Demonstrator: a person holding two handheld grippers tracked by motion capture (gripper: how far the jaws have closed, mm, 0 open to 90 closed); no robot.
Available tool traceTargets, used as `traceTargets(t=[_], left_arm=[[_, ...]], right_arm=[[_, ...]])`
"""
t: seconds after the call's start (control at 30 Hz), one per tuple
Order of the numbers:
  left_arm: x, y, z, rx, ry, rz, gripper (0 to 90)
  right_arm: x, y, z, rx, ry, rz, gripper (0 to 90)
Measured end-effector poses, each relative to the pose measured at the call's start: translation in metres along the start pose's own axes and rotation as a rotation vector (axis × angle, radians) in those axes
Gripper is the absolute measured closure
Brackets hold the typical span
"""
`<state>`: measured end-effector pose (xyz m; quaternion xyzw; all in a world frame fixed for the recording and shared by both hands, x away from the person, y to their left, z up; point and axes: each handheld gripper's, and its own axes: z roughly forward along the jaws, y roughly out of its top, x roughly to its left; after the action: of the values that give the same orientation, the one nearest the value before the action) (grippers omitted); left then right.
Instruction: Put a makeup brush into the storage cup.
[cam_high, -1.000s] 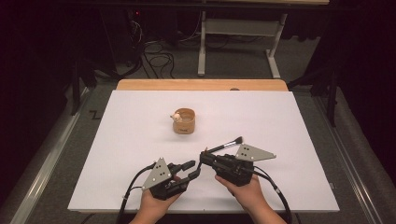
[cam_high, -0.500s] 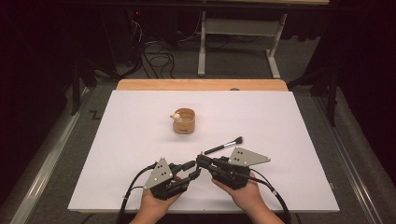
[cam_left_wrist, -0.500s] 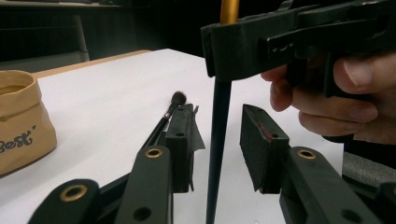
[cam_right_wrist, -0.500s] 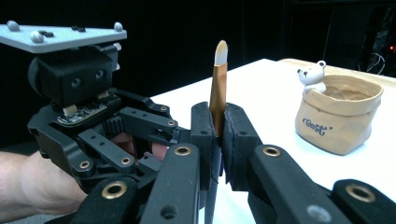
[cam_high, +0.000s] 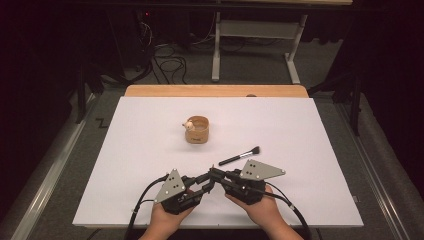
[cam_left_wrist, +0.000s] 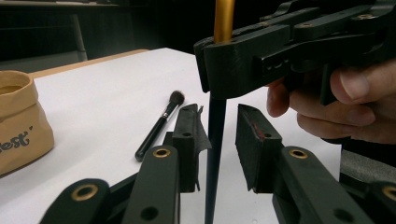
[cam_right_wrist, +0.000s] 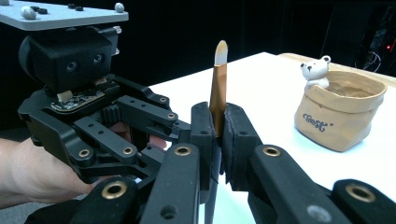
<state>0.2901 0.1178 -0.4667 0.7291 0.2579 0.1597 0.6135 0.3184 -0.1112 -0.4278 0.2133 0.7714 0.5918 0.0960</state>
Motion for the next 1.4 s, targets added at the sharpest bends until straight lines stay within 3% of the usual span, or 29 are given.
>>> traceTargets(t=[0.7,1.1,1.4], left_arm=[[0.0009,0.0,0.0005,0.01,-0.005,-0.009,81.5],[0.0005,0.0003,0.001,0.014,0.002,-0.006,83.0],[0.0014,0.0006,0.0003,0.011,0.005,-0.01,83.1]], right_arm=[[0.0011,-0.0006,0.0017,-0.002,0.012,-0.006,85.1],[0.0,-0.0011,0.0019,-0.002,0.015,0.008,83.8],[-0.0028,-0.0011,0.0024,-0.008,0.03,0.037,66.6]])
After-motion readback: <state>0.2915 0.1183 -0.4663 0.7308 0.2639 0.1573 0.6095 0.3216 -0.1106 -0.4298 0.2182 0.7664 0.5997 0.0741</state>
